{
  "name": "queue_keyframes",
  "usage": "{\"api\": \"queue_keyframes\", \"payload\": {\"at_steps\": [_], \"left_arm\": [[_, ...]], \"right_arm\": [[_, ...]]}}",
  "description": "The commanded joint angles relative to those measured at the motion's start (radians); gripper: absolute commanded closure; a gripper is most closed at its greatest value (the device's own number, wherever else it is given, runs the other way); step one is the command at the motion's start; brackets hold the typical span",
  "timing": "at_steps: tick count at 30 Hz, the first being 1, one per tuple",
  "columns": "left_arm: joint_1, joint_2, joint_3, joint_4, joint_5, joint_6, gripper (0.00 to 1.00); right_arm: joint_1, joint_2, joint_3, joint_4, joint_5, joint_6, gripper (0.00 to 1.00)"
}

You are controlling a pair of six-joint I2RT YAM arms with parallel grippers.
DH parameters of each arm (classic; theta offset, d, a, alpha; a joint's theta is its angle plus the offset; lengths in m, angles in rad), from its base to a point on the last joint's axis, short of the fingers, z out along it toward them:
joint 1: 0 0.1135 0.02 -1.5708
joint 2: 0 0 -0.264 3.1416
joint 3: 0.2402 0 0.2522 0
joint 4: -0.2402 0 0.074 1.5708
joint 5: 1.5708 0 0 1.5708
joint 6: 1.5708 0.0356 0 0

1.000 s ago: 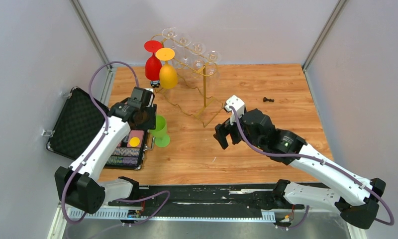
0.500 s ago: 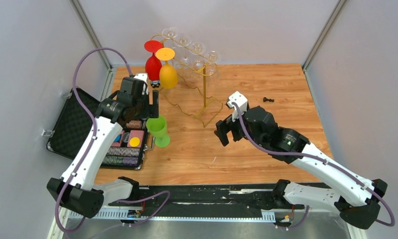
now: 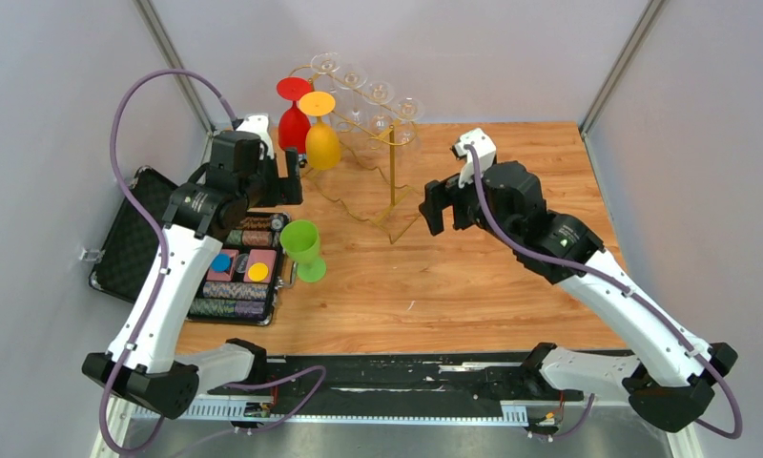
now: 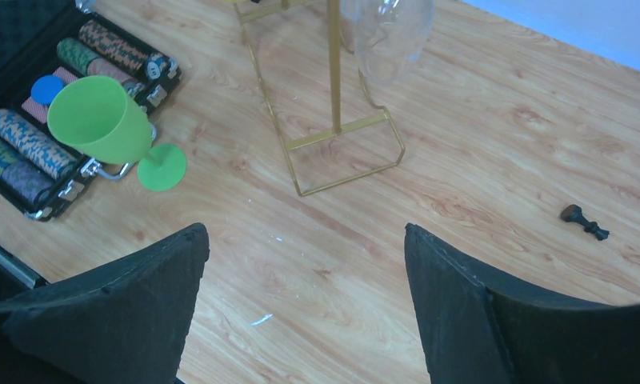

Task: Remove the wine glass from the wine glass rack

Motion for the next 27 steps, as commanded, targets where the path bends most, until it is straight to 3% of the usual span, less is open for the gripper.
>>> {"api": "queue_keyframes", "payload": {"at_steps": [1, 9, 20, 27], "left_arm": [[0.022, 0.031, 0.065, 0.053, -0.011, -0.035, 0.0], [0.097, 0.108, 0.147, 0.131, 0.134, -0.131, 0.0], [0.13, 0.153, 0.148, 0.222, 0.267, -0.251, 0.0], [0.141, 0.141, 0.155, 0.199, 0.31, -0.244, 0.0]], "right_arm": [[-0.046, 0.034, 0.083, -0.032, -0.045, 0.033, 0.1], [-0.091, 0.055, 0.111, -0.032, -0.102, 0.067, 0.11], [-0.244, 0.224, 0.28, -0.013, -0.259, 0.189, 0.21], [-0.244, 0.242, 0.15, 0.158, -0.312, 0.138, 0.25]]}}
